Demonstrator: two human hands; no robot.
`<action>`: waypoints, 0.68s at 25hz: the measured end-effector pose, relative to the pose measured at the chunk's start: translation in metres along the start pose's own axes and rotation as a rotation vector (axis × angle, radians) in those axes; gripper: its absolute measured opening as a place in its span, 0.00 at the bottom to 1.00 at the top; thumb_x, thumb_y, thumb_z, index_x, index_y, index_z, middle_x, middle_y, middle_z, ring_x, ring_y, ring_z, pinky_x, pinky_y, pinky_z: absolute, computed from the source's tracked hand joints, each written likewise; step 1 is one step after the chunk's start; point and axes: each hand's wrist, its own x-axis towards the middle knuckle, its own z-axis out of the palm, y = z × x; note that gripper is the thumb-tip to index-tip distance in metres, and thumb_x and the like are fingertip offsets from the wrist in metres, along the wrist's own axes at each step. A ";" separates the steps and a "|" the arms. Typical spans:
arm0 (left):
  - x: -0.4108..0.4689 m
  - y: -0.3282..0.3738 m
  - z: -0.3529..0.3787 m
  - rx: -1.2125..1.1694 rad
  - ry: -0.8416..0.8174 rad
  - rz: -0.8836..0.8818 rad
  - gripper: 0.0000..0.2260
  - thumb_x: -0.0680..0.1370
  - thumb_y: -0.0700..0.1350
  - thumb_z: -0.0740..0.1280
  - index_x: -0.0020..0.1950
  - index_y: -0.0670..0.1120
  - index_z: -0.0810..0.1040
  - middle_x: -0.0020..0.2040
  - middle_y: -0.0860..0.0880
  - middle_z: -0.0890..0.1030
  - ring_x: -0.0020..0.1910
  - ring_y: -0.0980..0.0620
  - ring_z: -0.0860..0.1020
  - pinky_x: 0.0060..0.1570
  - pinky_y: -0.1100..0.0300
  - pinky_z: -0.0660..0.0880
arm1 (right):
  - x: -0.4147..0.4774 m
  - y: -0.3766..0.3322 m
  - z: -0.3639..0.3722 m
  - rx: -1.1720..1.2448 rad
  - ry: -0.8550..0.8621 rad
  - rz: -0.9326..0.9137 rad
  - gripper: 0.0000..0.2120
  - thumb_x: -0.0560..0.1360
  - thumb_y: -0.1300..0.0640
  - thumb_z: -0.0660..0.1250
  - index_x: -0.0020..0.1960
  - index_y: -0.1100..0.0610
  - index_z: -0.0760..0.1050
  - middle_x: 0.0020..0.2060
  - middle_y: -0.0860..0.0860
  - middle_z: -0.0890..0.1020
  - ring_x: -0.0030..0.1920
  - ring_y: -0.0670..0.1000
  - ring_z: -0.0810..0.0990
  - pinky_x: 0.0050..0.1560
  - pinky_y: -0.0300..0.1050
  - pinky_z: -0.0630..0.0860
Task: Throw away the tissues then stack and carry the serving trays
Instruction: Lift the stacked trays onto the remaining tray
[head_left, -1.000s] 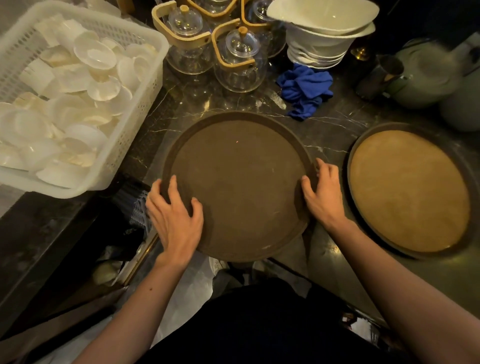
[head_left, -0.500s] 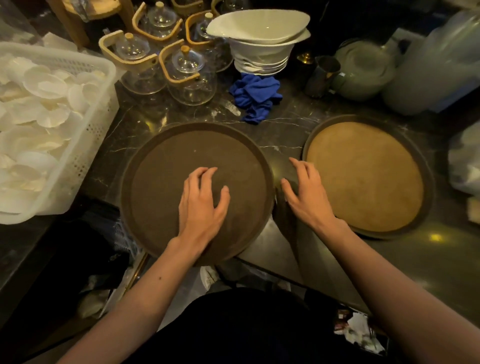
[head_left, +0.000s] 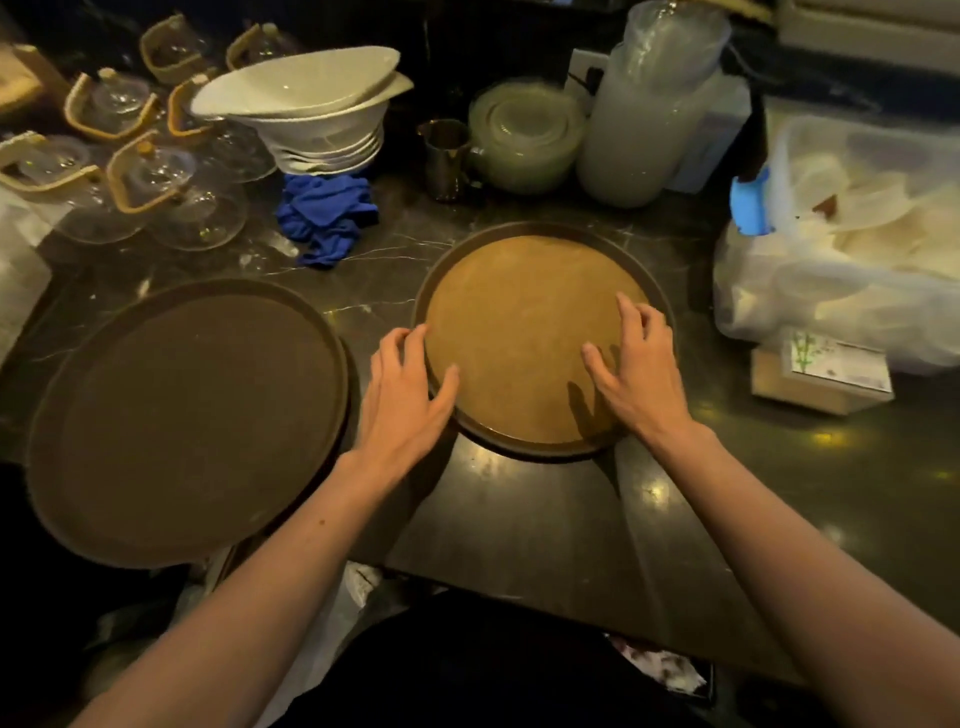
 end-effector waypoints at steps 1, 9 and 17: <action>0.005 0.007 0.006 0.017 -0.012 -0.016 0.28 0.79 0.58 0.59 0.75 0.48 0.60 0.72 0.44 0.62 0.69 0.44 0.65 0.61 0.47 0.71 | 0.002 0.012 -0.005 0.001 -0.004 0.029 0.33 0.78 0.46 0.65 0.77 0.58 0.57 0.69 0.62 0.66 0.67 0.63 0.69 0.64 0.59 0.72; 0.055 0.007 0.017 0.024 -0.090 -0.203 0.33 0.79 0.58 0.60 0.78 0.45 0.51 0.75 0.40 0.57 0.72 0.38 0.59 0.65 0.43 0.64 | 0.025 0.060 -0.012 0.054 -0.045 0.256 0.37 0.78 0.44 0.64 0.79 0.56 0.50 0.73 0.61 0.60 0.71 0.62 0.64 0.65 0.60 0.71; 0.093 -0.011 0.034 -0.021 -0.132 -0.338 0.35 0.79 0.58 0.61 0.78 0.44 0.51 0.73 0.39 0.60 0.70 0.39 0.64 0.65 0.41 0.66 | 0.043 0.073 0.007 0.004 -0.134 0.428 0.37 0.78 0.41 0.63 0.79 0.57 0.53 0.72 0.60 0.65 0.69 0.62 0.69 0.62 0.63 0.73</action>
